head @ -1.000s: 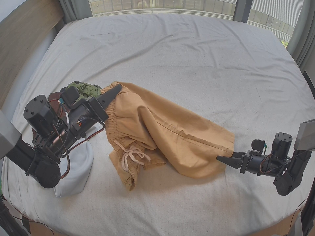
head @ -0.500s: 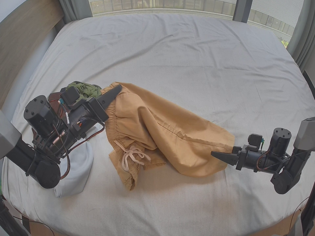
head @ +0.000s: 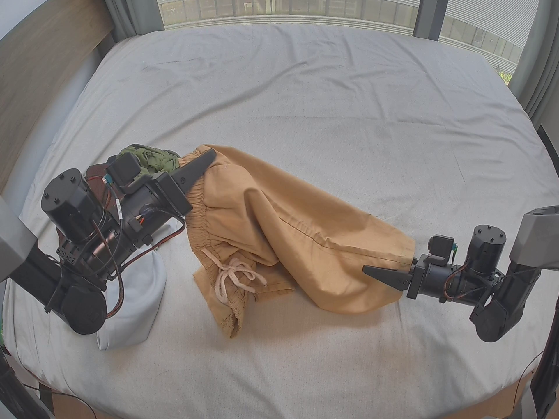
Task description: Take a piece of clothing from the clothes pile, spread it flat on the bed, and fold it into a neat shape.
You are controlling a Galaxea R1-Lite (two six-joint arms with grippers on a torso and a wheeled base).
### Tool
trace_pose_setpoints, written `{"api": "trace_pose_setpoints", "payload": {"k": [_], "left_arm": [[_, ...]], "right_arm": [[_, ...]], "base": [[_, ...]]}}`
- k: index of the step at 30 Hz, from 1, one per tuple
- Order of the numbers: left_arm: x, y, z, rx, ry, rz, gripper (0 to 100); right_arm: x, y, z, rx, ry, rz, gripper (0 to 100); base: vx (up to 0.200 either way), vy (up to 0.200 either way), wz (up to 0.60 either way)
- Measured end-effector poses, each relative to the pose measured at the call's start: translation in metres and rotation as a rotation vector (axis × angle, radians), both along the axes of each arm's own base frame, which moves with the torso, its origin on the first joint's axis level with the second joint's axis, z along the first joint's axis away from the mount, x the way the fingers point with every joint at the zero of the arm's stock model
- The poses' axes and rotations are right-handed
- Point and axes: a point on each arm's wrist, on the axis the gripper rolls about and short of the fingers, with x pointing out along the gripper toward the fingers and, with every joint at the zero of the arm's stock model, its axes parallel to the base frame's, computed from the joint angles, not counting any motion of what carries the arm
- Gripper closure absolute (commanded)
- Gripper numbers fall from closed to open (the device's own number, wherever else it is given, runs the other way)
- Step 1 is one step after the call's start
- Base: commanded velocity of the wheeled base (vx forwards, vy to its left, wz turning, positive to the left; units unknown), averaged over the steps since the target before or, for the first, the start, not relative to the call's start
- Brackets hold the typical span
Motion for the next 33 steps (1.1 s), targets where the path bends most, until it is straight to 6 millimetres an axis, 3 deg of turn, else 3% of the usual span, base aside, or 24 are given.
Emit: {"api": "trace_pose_setpoints", "payload": {"k": [5,6,27,33], "left_arm": [[0.000,0.000,0.000,0.000,0.000,-0.001,100],[0.000,0.000,0.000,0.000,0.000,-0.001,100],[0.002,0.000,0.004,0.002,-0.023,0.008,100],[0.001,0.000,0.013,-0.009,-0.056,0.006,100]], "right_arm": [[0.005,0.000,0.000,-0.002,-0.004,-0.056,0],[0.006,0.000,0.000,-0.001,-0.004,-0.062,100],[0.008,-0.004,-0.004,-0.009,0.007,-0.117,100],[0.006,-0.003,0.014,-0.002,-0.051,-0.195,100]], "base": [[0.000,0.000,0.00],[0.000,0.000,0.00],[0.000,0.000,0.00],[0.000,0.000,0.00]]}}
